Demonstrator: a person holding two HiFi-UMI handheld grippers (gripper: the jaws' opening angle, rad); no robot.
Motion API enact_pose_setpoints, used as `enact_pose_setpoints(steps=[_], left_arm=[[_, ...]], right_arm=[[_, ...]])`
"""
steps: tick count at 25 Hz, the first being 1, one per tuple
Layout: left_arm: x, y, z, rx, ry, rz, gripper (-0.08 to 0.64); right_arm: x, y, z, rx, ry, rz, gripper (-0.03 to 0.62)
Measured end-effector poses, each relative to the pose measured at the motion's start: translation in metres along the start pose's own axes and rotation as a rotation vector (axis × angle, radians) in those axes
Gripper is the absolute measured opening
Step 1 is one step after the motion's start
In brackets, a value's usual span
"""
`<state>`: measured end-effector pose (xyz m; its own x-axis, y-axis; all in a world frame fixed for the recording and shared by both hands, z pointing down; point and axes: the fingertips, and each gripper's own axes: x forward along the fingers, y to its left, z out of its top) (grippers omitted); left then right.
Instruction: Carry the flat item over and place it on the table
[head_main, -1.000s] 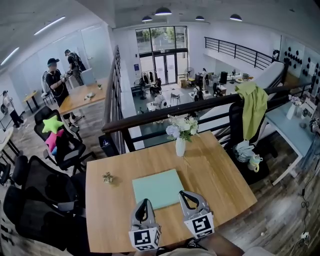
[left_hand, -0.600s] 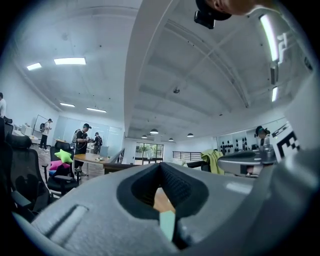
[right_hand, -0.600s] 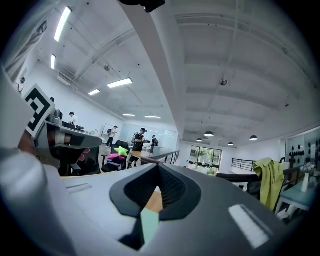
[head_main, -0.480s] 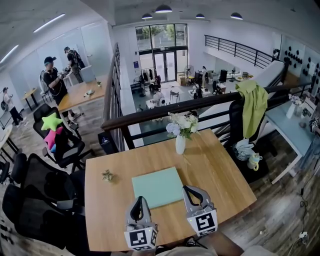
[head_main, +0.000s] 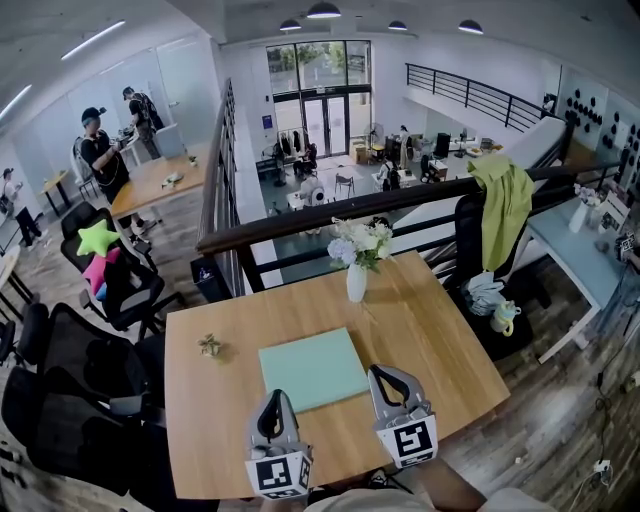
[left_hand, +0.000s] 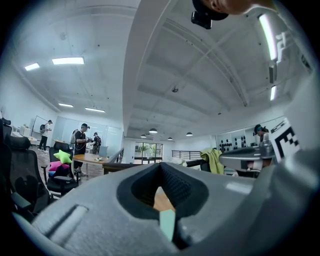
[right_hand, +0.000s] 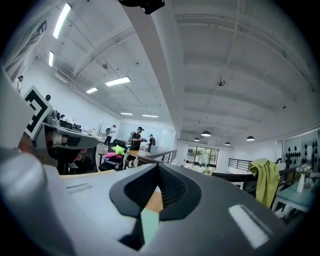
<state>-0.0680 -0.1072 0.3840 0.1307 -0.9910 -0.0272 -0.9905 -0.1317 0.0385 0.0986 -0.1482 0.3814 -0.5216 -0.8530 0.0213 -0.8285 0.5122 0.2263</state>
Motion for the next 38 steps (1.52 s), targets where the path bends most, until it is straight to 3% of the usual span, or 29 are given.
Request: enact_pose_setpoints(steps=[38], left_arm=[[-0.003,-0.01,-0.002,-0.01,0.004,-0.033,0.003]], right_arm=[[-0.012,-0.003,-0.001,-0.005,0.017,-0.001,0.009]])
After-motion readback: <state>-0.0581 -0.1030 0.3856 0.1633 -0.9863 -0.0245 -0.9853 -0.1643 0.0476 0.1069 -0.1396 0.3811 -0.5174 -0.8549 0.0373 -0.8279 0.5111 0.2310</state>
